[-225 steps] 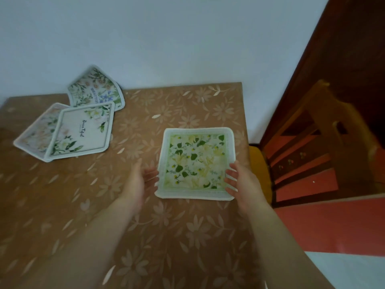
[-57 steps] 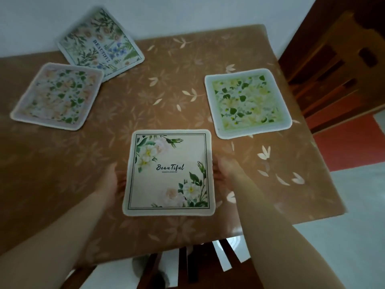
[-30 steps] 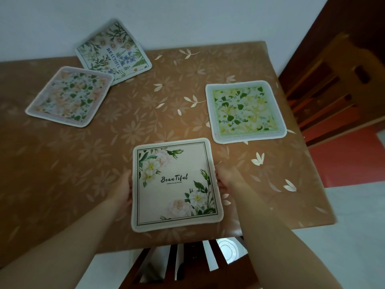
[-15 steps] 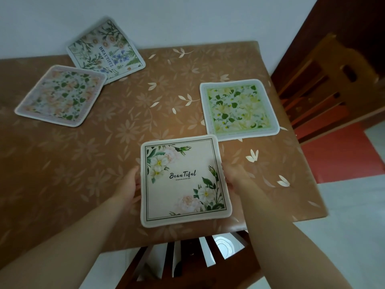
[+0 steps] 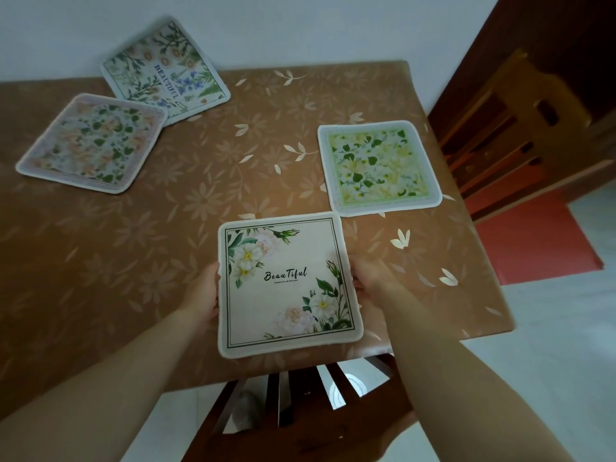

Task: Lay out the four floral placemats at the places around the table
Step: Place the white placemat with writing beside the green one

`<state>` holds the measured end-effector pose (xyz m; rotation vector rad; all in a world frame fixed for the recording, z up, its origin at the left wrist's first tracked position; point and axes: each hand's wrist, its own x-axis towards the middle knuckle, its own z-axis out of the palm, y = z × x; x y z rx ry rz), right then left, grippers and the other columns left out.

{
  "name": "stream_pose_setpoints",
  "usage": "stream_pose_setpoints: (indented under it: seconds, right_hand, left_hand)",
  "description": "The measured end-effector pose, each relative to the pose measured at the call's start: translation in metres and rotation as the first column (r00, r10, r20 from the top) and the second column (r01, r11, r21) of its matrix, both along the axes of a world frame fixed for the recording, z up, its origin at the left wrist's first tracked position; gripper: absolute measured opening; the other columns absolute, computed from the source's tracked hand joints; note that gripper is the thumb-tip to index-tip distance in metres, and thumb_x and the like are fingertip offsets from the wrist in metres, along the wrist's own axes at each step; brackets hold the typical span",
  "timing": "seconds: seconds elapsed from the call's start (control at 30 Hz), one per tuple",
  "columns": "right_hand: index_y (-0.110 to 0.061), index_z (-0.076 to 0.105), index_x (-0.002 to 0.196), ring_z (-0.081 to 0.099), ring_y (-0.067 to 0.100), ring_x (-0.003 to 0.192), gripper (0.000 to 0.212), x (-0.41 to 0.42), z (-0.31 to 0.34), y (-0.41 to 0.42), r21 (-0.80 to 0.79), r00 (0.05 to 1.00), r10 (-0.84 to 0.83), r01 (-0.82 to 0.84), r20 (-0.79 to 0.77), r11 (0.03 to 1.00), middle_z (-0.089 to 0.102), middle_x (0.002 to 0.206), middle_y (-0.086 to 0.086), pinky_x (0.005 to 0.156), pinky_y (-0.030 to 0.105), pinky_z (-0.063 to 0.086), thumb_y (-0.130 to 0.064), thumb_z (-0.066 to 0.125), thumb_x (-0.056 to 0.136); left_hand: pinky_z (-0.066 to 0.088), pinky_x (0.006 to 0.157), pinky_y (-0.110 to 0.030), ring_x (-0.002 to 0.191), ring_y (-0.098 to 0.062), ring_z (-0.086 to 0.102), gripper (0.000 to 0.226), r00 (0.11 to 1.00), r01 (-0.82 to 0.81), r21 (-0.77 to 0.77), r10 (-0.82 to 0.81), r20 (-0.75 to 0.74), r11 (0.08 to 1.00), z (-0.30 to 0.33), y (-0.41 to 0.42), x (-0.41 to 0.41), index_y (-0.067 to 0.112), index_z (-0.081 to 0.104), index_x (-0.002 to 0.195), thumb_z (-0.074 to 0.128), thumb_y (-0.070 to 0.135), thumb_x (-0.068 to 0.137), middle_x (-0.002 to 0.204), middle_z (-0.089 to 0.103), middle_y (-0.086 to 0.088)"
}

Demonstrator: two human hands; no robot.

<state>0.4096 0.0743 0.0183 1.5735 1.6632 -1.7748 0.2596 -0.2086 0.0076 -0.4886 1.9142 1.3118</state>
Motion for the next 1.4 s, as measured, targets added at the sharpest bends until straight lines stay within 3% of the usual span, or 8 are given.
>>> stream_pose_setpoints:
  seconds: [0.2, 0.43, 0.63, 0.83, 0.93, 1.07, 1.17, 1.4]
  right_hand:
    - [-0.009, 0.067, 0.079, 0.061, 0.020, 0.057, 0.034, 0.010, 0.016, -0.003, 0.003, 0.989, -0.143, 0.144, -0.035, 0.990, 0.067, 0.059, 0.002, 0.066, 0.036, 0.057, -0.038, 0.059, 0.094]
    - [-0.010, 0.071, 0.093, 0.066, 0.020, 0.069, 0.035, 0.011, 0.021, 0.048, -0.048, 0.957, -0.269, 0.265, -0.114, 0.963, 0.074, 0.075, 0.004, 0.066, 0.034, 0.052, -0.034, 0.049, 0.106]
    - [-0.011, 0.069, 0.096, 0.064, 0.019, 0.052, 0.017, 0.010, 0.007, 0.170, -0.058, 0.846, -0.512, 0.510, -0.149, 0.858, 0.069, 0.077, 0.007, 0.046, 0.031, 0.054, -0.019, 0.055, 0.097]
    - [-0.004, 0.069, 0.111, 0.066, 0.030, 0.084, 0.032, -0.004, 0.001, 0.285, 0.044, 0.867, -0.482, 0.491, -0.130, 0.870, 0.067, 0.103, 0.014, 0.082, 0.047, 0.060, -0.022, 0.051, 0.091]
    - [-0.011, 0.070, 0.090, 0.071, 0.032, 0.081, 0.025, -0.017, 0.000, 0.319, 0.074, 0.901, -0.422, 0.430, -0.100, 0.900, 0.075, 0.093, 0.011, 0.084, 0.052, 0.062, -0.027, 0.052, 0.085]
    - [-0.019, 0.075, 0.086, 0.077, 0.026, 0.083, 0.021, -0.031, -0.004, 0.337, -0.014, 0.937, -0.332, 0.333, -0.105, 0.943, 0.082, 0.090, 0.004, 0.066, 0.036, 0.059, -0.031, 0.057, 0.085]
    - [-0.016, 0.075, 0.084, 0.078, 0.026, 0.080, 0.023, -0.035, -0.007, 0.347, -0.025, 0.953, -0.287, 0.286, -0.098, 0.958, 0.084, 0.088, 0.004, 0.070, 0.039, 0.060, -0.035, 0.061, 0.083]
    - [-0.010, 0.075, 0.103, 0.075, 0.036, 0.098, 0.044, -0.038, -0.012, 0.377, 0.016, 0.974, -0.210, 0.212, -0.086, 0.977, 0.079, 0.105, 0.013, 0.096, 0.057, 0.060, -0.037, 0.051, 0.079]
  left_hand:
    - [0.055, 0.080, -0.043, 0.087, -0.035, 0.072, 0.053, 0.993, 0.056, -0.072, -0.064, -0.104, 0.996, 0.008, 0.005, -0.005, 0.015, 0.075, 0.085, 0.044, 0.058, 0.084, 0.083, 0.077, -0.009]
    - [0.052, 0.081, -0.037, 0.084, -0.021, 0.066, 0.037, 0.995, 0.057, 0.008, -0.056, -0.079, 0.998, 0.024, 0.075, -0.002, 0.021, 0.067, 0.089, 0.048, 0.051, 0.094, 0.094, 0.072, -0.002]
    - [0.053, 0.086, -0.035, 0.098, -0.020, 0.066, 0.051, 1.000, 0.002, 0.151, 0.001, -0.021, 0.989, 0.029, 0.211, -0.015, 0.011, 0.066, 0.109, 0.052, 0.058, 0.096, 0.107, 0.068, -0.006]
    - [0.049, 0.068, -0.032, 0.061, -0.015, 0.070, 0.039, 0.999, -0.012, 0.158, 0.017, -0.028, 0.987, 0.028, 0.304, -0.034, 0.021, 0.068, 0.086, 0.048, 0.054, 0.091, 0.074, 0.074, -0.001]
    - [0.051, 0.066, -0.033, 0.054, -0.014, 0.073, 0.051, 1.000, -0.017, 0.135, 0.019, -0.016, 0.991, 0.018, 0.328, -0.044, 0.017, 0.069, 0.086, 0.042, 0.060, 0.089, 0.071, 0.078, -0.002]
    - [0.058, 0.059, -0.029, 0.065, -0.020, 0.077, 0.067, 1.000, -0.030, 0.078, 0.030, -0.004, 0.996, 0.013, 0.350, -0.049, 0.022, 0.082, 0.081, 0.043, 0.076, 0.081, 0.080, 0.082, -0.002]
    - [0.057, 0.044, -0.026, 0.060, -0.015, 0.076, 0.059, 0.997, -0.060, 0.123, 0.065, -0.032, 0.991, 0.014, 0.364, -0.043, 0.032, 0.084, 0.071, 0.045, 0.073, 0.085, 0.075, 0.081, 0.003]
    - [0.052, 0.043, -0.021, 0.048, -0.009, 0.069, 0.054, 0.997, -0.016, 0.180, 0.031, -0.076, 0.984, 0.019, 0.395, -0.040, 0.033, 0.084, 0.074, 0.047, 0.070, 0.088, 0.062, 0.075, 0.008]
